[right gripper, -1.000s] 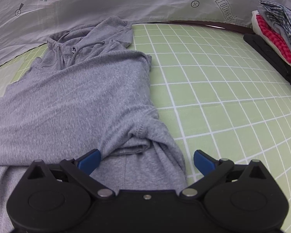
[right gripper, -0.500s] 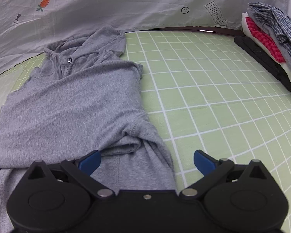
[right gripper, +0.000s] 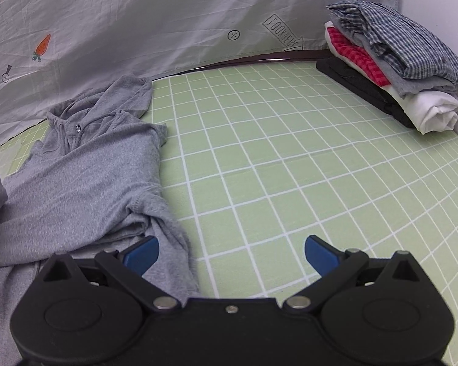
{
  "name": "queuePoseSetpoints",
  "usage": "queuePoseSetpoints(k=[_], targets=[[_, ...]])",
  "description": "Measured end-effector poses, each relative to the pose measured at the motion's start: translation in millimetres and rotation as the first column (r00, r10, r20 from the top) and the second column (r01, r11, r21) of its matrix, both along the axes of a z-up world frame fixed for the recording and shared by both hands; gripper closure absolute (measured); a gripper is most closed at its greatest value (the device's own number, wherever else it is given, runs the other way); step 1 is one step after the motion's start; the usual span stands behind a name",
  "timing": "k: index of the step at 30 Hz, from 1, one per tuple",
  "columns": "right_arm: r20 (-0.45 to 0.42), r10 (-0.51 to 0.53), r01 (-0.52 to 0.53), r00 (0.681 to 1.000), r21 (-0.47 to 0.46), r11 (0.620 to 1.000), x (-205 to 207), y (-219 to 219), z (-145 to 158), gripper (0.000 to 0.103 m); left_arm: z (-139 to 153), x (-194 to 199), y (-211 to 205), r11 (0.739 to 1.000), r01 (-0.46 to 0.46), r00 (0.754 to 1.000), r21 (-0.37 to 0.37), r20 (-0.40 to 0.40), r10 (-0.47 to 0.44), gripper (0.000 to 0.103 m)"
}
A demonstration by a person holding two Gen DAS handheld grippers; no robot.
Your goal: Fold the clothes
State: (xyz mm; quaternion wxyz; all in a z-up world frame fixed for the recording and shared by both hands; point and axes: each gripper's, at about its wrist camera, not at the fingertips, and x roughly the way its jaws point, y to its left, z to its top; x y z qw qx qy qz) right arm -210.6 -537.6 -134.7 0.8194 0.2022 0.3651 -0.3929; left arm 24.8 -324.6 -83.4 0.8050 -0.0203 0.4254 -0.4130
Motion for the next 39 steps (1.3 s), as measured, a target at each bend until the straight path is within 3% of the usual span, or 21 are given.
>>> queuePoseSetpoints(k=[2,5,8,12,18,24,26,30,31,39], targets=[[0.018,-0.005,0.006,1.000,-0.012,1.000,-1,-4,4,0.000,-4,-5,-4,0.999,0.016,1.000,0.032,0.011,-0.017,0.048],[0.049,0.021,-0.019,0.999,-0.039,0.999,7,-5,10,0.000,-8,5,9,0.994,-0.067,0.997,0.092,0.034,0.064,0.032],[0.077,0.074,-0.069,0.994,-0.064,0.996,25,-4,14,0.000,-13,21,26,0.972,-0.173,0.985,0.156,0.052,0.167,0.029],[0.075,0.162,-0.156,0.984,-0.078,0.985,67,3,15,0.000,-29,51,53,0.924,-0.294,0.953,0.246,-0.003,0.304,0.029],[0.049,0.318,-0.315,0.947,-0.049,0.948,124,35,11,0.002,-48,51,82,0.890,-0.330,0.931,0.314,-0.049,0.362,0.029],[0.119,0.422,-0.436,0.899,0.131,0.890,146,59,-8,0.030,-59,47,81,0.887,-0.305,0.937,0.346,-0.058,0.345,0.029],[0.140,0.426,-0.447,0.894,0.193,0.873,149,61,-16,0.052,-60,48,78,0.887,-0.299,0.940,0.352,-0.049,0.336,0.029],[0.178,0.467,-0.496,0.866,0.207,0.843,150,65,-16,0.081,-59,47,76,0.886,-0.298,0.942,0.355,-0.041,0.333,0.029],[0.191,0.471,-0.504,0.861,0.211,0.838,150,64,-14,0.097,-59,47,76,0.886,-0.301,0.941,0.352,-0.043,0.336,0.029],[0.290,0.437,-0.498,0.851,0.188,0.846,134,40,11,0.097,-37,47,60,0.908,-0.301,0.950,0.293,0.014,0.311,0.029]])
